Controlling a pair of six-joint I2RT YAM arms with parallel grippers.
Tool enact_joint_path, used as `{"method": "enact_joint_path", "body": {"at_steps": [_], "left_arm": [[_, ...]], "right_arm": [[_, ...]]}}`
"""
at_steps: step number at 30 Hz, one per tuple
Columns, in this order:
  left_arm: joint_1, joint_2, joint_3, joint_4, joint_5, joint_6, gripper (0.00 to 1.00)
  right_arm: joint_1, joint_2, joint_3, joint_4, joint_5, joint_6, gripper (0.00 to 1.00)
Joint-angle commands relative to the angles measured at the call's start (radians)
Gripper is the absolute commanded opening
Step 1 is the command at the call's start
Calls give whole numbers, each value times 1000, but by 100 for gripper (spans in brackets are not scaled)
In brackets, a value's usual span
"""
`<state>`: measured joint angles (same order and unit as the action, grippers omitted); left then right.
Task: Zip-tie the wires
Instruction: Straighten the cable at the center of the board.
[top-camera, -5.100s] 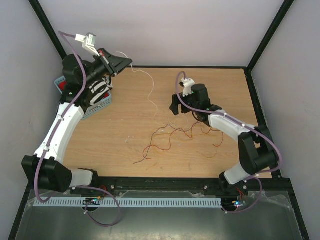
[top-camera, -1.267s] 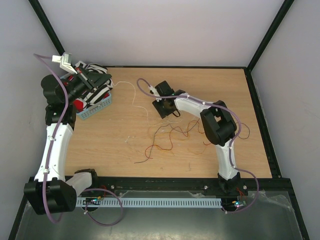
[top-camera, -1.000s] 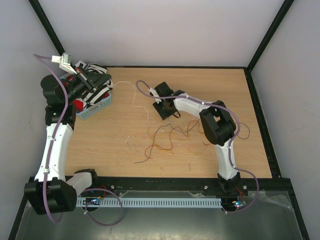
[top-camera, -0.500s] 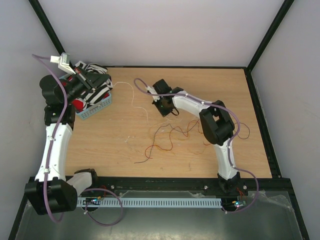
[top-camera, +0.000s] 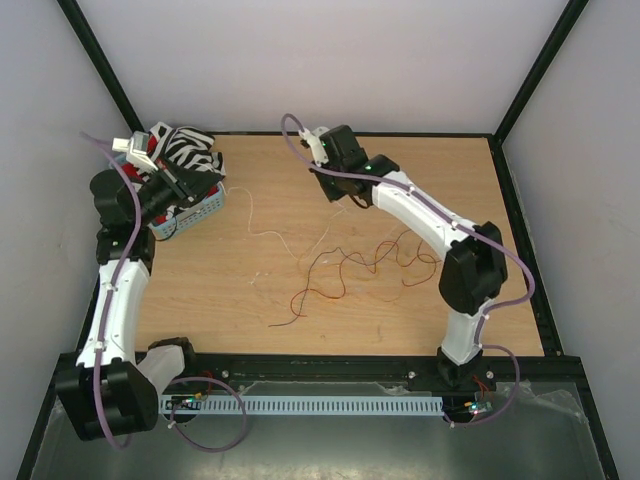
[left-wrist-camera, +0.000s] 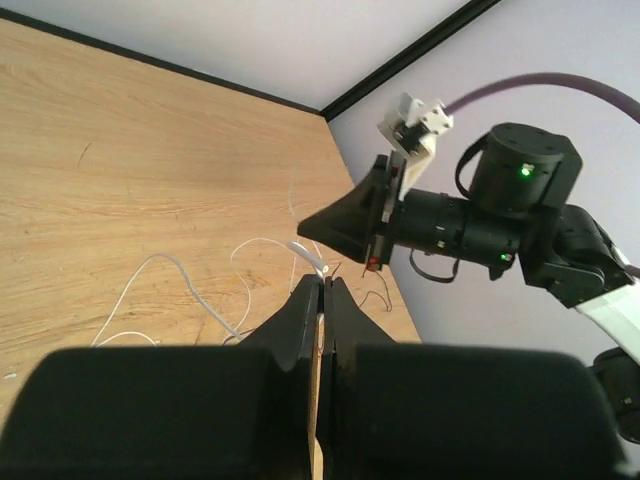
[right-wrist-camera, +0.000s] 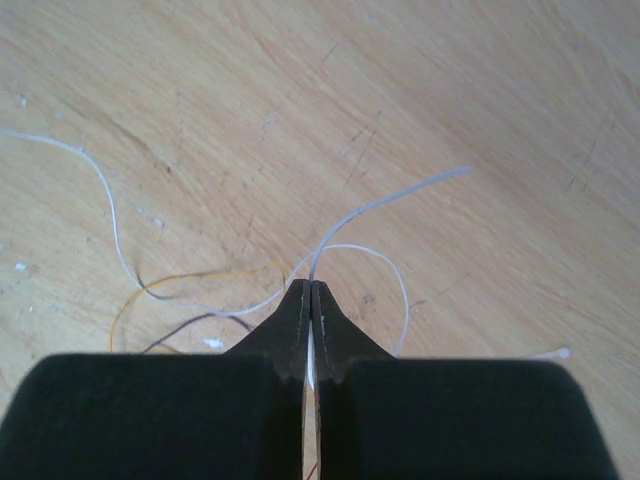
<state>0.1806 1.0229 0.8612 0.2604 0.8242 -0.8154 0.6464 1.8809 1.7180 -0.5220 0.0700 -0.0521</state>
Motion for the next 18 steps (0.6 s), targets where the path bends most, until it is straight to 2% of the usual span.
{"method": "enact_joint_path", "body": {"at_steps": [1, 6, 14, 18], "left_arm": [[12, -22, -11, 25, 30, -1, 0], [20, -17, -2, 25, 37, -4, 0], [60, 11, 25, 24, 10, 0, 0], [101, 23, 32, 23, 48, -18, 0]], "right_arm": [[-1, -46, -113, -25, -62, 18, 6], [-13, -136, -198, 81, 96, 27, 0], [-146, -153, 9, 242, 260, -21, 0], [-204, -136, 110, 250, 366, -66, 0]]}}
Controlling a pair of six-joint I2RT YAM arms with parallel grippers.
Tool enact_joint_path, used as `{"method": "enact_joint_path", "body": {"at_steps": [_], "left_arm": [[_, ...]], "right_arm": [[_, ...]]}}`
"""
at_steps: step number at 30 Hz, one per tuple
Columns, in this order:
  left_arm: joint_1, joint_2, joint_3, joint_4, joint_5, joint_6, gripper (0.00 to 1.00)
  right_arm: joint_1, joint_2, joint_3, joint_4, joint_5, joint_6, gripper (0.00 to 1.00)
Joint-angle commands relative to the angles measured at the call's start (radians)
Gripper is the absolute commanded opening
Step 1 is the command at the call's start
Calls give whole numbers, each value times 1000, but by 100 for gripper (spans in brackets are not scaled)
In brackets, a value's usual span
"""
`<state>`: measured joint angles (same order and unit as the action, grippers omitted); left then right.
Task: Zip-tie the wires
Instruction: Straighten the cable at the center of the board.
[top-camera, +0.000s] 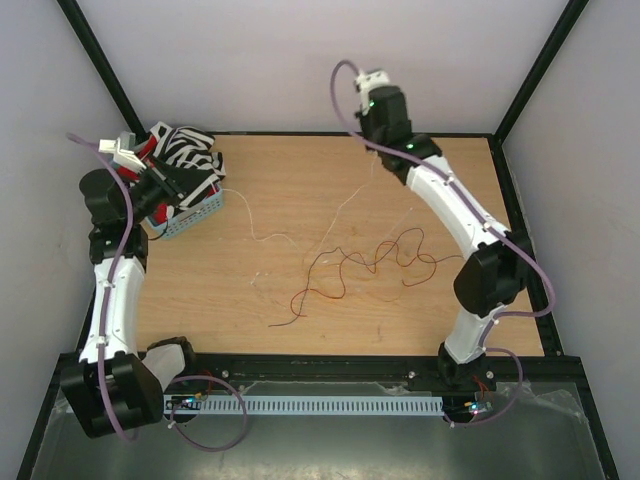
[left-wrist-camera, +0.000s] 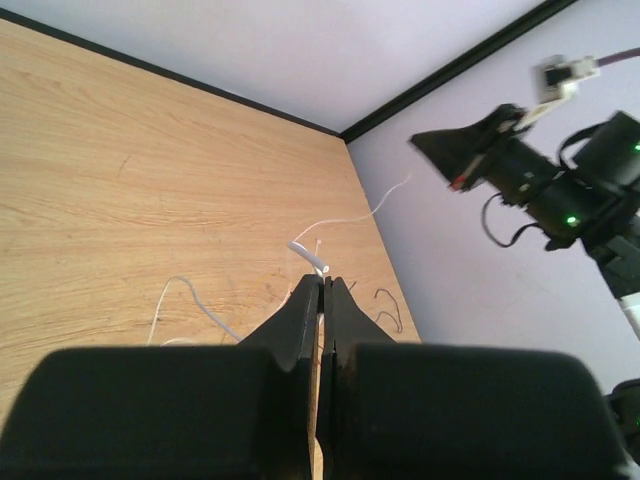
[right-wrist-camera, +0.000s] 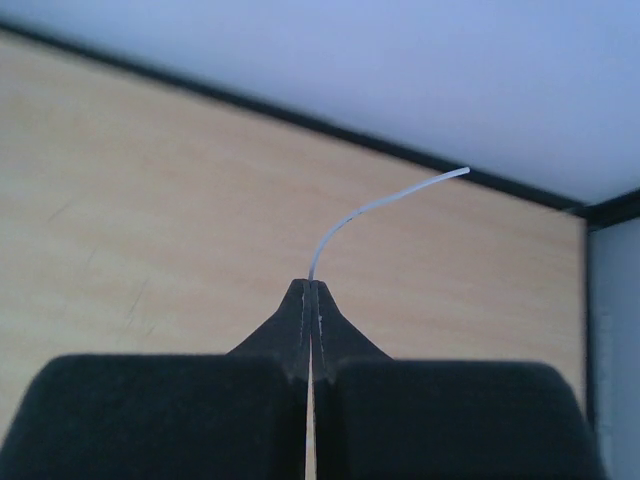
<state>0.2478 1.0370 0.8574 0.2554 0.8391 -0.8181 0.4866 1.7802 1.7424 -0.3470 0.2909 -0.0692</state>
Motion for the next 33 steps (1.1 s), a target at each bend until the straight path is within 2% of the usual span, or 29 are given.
{"method": "enact_joint_path", "body": {"at_steps": [1, 4, 8, 11, 19, 24, 27, 33], "left_arm": [[38, 4, 30, 29, 36, -18, 0], [40, -10, 5, 28, 33, -14, 0], [43, -14, -12, 28, 29, -19, 0], [59, -23, -10, 27, 28, -19, 0], [138, -10, 77, 27, 51, -47, 0], [164, -7, 126, 27, 71, -77, 0], [163, -9, 139, 28, 82, -97, 0], [134, -33, 138, 29, 101, -128, 0]], "right_arm": [[-54, -39, 102, 75, 169, -62, 0], [-80, -61, 107, 75, 185, -82, 0], [-85, -113, 39, 75, 144, -83, 0], [-86, -153, -15, 82, 176, -89, 0], [-100, -215, 9, 109, 278, -164, 0], [-168, -282, -3, 108, 303, -164, 0], [-219, -349, -61, 109, 341, -164, 0], [-362, -545, -292, 109, 397, -132, 0]]}}
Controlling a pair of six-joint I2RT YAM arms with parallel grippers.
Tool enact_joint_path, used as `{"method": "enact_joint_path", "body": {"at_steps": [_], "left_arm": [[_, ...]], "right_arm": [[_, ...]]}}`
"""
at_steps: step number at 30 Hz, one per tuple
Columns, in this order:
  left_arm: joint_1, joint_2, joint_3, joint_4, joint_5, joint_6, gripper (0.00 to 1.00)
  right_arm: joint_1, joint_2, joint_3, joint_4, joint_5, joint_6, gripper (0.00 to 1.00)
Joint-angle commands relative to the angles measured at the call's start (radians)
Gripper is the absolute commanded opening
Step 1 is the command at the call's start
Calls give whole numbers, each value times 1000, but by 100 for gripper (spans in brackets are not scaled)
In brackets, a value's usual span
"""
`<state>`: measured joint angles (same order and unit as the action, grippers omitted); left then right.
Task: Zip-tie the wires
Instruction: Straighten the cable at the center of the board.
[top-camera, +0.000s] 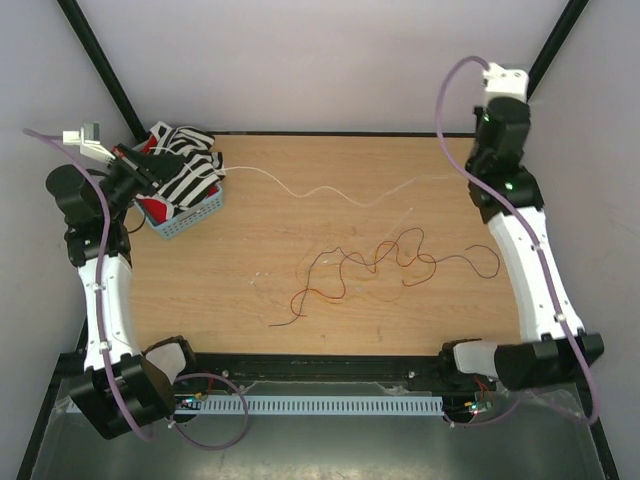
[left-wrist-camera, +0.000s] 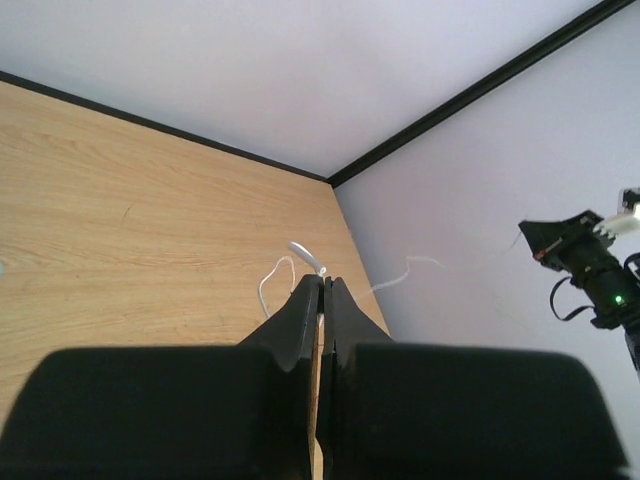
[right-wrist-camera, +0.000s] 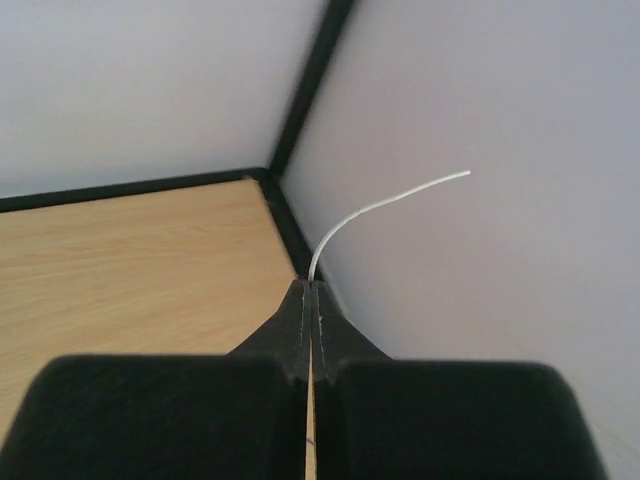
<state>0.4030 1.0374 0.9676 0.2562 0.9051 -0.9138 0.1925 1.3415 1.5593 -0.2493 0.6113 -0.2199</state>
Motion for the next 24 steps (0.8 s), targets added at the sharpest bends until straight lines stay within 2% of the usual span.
{"method": "enact_joint_path", "body": {"at_steps": [1, 6, 12, 18, 24], "left_arm": [[-44, -37, 19, 28, 37, -33, 0], [-211, -47, -59, 28, -8, -6, 0], [-388, -32, -127, 28, -85, 20, 0], [-539, -6, -169, 28, -160, 48, 0], [-642, 12, -257, 30, -256, 60, 0]], "right_arm": [[-90, -134, -154, 11, 81, 25, 0], [-232, -237, -336, 11, 38, 66, 0], [-417, -259, -468, 33, -9, 52, 0], [-619, -191, -435, 38, -133, 130, 0], [-679, -142, -411, 37, -196, 169, 0]]}}
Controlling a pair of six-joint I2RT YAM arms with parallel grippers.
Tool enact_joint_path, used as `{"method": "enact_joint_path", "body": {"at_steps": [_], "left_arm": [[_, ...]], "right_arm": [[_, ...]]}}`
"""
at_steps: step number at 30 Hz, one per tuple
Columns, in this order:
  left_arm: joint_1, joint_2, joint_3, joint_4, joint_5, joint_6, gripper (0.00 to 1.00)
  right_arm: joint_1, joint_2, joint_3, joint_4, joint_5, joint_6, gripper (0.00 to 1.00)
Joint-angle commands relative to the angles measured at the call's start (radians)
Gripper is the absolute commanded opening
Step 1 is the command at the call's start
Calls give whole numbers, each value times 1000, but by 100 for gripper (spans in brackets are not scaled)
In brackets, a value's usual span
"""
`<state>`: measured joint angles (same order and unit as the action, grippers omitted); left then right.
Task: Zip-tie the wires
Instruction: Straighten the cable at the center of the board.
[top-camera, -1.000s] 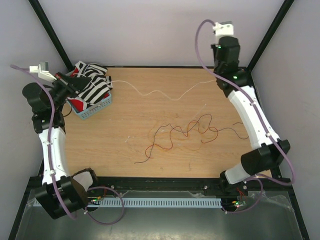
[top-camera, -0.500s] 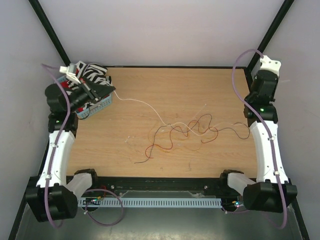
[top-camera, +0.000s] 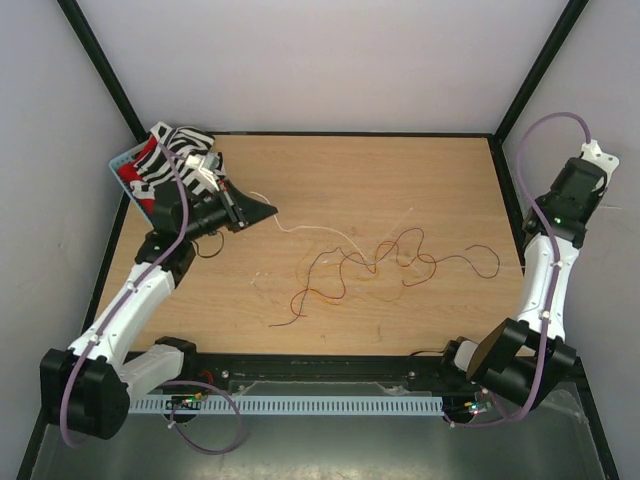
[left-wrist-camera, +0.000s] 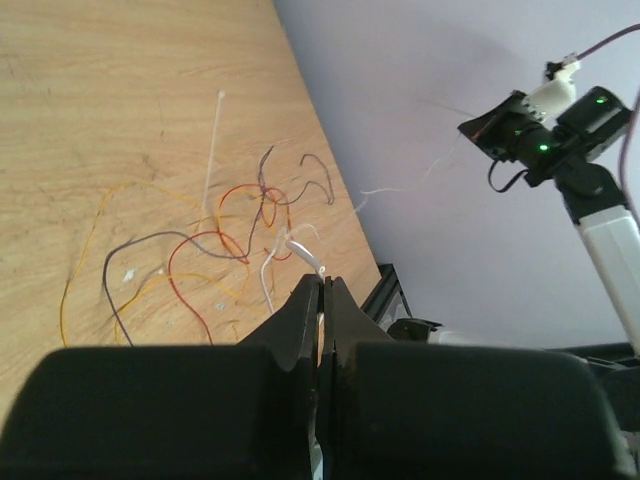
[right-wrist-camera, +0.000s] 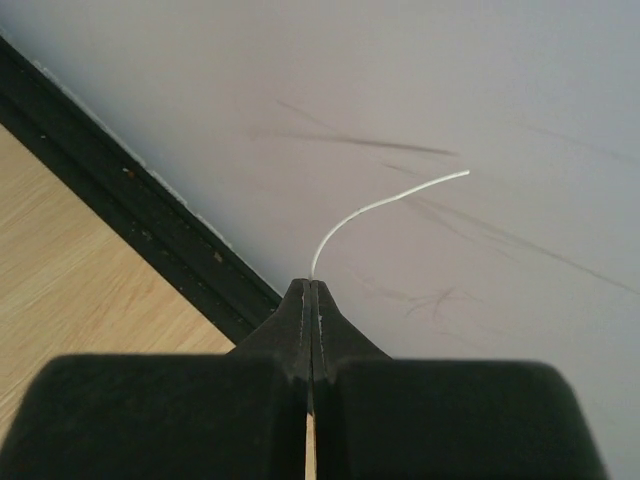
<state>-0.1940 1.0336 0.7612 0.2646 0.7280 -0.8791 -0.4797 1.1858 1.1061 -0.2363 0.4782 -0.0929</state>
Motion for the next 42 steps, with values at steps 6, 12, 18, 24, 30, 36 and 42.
{"method": "enact_joint_path", "body": {"at_steps": [6, 12, 18, 24, 30, 36, 42], "left_arm": [[-141, 35, -185, 29, -167, 25, 0], [-167, 26, -311, 39, -248, 30, 0], [-164, -3, -386, 40, -336, 22, 7], [-152, 7, -423, 36, -359, 47, 26], [-114, -39, -422, 0, -376, 109, 58], [-176, -133, -280, -38, -227, 362, 67], [-402, -65, -193, -58, -140, 471, 67]], "right_arm": [[-7, 19, -27, 35, -90, 69, 0], [-8, 12, -74, 42, -192, 100, 1], [-7, -13, -113, 39, -352, 143, 22], [28, -32, -83, 16, -394, 152, 59], [165, -78, -69, 9, -447, 179, 66], [357, -167, -163, 28, -586, 237, 67], [432, -294, -386, 136, -803, 345, 67]]}}
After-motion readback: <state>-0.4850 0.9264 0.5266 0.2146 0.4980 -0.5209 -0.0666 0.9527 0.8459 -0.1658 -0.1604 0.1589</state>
